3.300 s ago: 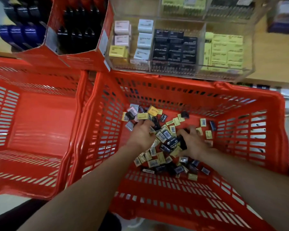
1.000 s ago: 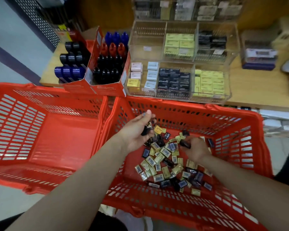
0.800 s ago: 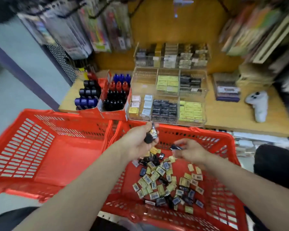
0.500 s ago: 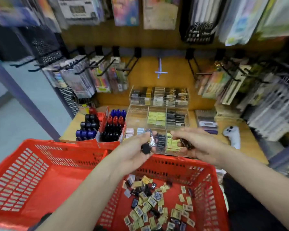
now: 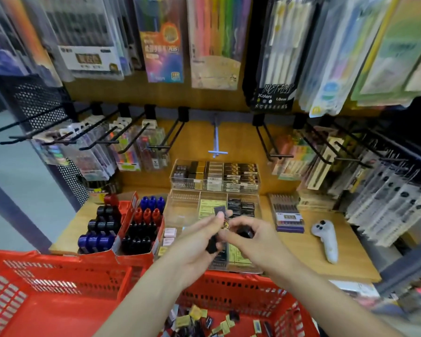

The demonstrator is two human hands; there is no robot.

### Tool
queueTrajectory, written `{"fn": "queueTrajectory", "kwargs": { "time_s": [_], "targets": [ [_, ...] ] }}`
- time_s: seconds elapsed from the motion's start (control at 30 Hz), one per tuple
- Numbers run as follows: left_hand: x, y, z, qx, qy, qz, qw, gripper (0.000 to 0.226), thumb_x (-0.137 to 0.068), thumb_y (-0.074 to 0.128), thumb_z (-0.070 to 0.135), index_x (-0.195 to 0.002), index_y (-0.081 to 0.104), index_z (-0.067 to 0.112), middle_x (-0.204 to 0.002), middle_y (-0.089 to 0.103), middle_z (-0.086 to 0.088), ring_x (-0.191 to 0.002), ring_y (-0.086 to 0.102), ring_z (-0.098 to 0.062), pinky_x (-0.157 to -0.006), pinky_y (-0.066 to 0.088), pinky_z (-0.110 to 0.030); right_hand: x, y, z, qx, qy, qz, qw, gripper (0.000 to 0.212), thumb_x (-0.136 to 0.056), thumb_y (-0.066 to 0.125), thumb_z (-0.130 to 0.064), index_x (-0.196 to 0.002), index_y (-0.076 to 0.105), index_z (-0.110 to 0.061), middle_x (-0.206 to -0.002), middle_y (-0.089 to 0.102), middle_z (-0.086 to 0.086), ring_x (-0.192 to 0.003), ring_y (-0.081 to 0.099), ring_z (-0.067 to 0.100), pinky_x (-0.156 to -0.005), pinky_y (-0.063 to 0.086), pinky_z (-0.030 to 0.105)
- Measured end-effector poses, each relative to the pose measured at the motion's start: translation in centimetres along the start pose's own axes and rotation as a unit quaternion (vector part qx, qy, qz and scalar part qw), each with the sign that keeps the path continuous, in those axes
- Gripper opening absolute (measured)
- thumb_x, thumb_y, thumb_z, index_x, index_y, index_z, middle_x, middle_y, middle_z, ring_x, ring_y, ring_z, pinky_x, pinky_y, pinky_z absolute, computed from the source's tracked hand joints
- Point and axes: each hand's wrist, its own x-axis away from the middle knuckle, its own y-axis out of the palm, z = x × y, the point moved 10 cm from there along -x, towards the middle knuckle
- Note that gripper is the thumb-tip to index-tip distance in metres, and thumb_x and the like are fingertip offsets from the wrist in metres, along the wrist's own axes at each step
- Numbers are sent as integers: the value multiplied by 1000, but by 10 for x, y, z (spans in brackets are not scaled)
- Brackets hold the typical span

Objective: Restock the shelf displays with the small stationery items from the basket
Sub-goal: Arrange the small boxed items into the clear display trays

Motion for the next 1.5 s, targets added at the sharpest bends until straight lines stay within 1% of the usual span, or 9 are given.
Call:
{"fn": "queueTrajectory", "kwargs": {
  "time_s": [0.17,0.3,0.4,0.63,0.9,1.0,1.13,1.33,1.5],
  "targets": [
    [-7,-13,23,-104,59,63,991,36,-73,71,48,-97,79,22,-66,63,22,-64,45,-7,-67,42,-21,-12,-32,0,6,16,42,999,16,-86,75,-26,-101,75,-22,-57,59,-23,-51,52,-5,-53,38,11],
    [-8,-9,37,-173,102,56,978,29,-82,67,49,-97,77,27,-60,57,25,-66,45,-7,-68,40,-21,-13,-36,-10,116,-9,11,993,25,-87,73,-28,-112,74,-28,-89,71,-16,-84,64,1,-75,48,17],
    [-8,-9,38,-189,112,73,973,20,-88,67,41,-97,77,25,-65,56,21,-70,49,-7,-69,42,-22,-11,-40,-11,117,-26,30,992,24,-84,76,-29,-107,69,-33,-88,70,-12,-82,64,-2,-70,44,9],
    [-12,-15,27,-134,82,91,983,25,-86,69,43,-90,76,19,-69,54,16,-65,44,-12,-78,41,-29,4,-44,-37,221,-161,113,955,20,-81,78,-35,-98,68,-36,-75,66,-14,-61,54,3,-55,40,11],
    [-31,-23,16,-15,39,104,994,26,-81,74,36,-96,75,15,-67,51,3,-55,47,-9,-61,43,-25,-21,-37,-44,316,-251,124,907,27,-81,78,-29,-106,73,-22,-100,63,-14,-86,56,-5,-80,39,0],
    [-36,-37,29,-21,67,117,991,17,-93,65,28,-96,79,20,-86,56,-1,-64,46,-11,-59,44,-25,-70,-60,-35,352,-207,146,901,29,-85,72,-33,-113,71,-24,-104,54,-11,-89,52,-4,-85,39,3],
    [-42,-48,38,-86,93,106,986,32,-104,44,13,-113,72,28,-99,58,-2,-68,45,-13,-60,42,-26,-142,-101,6,422,-24,179,888,35,-91,67,-33,-125,65,-22,-129,59,8,-113,60,26,-96,51,38],
    [-50,-61,36,-94,92,108,985,37,-100,53,8,-123,51,37,-106,67,-6,-58,43,-12,-54,42,-27,-192,-113,40,471,31,178,864,34,-94,64,-30,-125,64,-16,-124,63,14,-113,61,32,-92,54,44],
    [-52,-71,30,-135,82,115,981,23,-94,65,19,-115,58,24,-74,68,15,-61,45,-6,-53,38,-23,-213,-116,55,480,68,193,853,33,-93,64,-33,-122,65,-17,-120,65,13,-113,59,32,-89,55,44]
  ]
}}
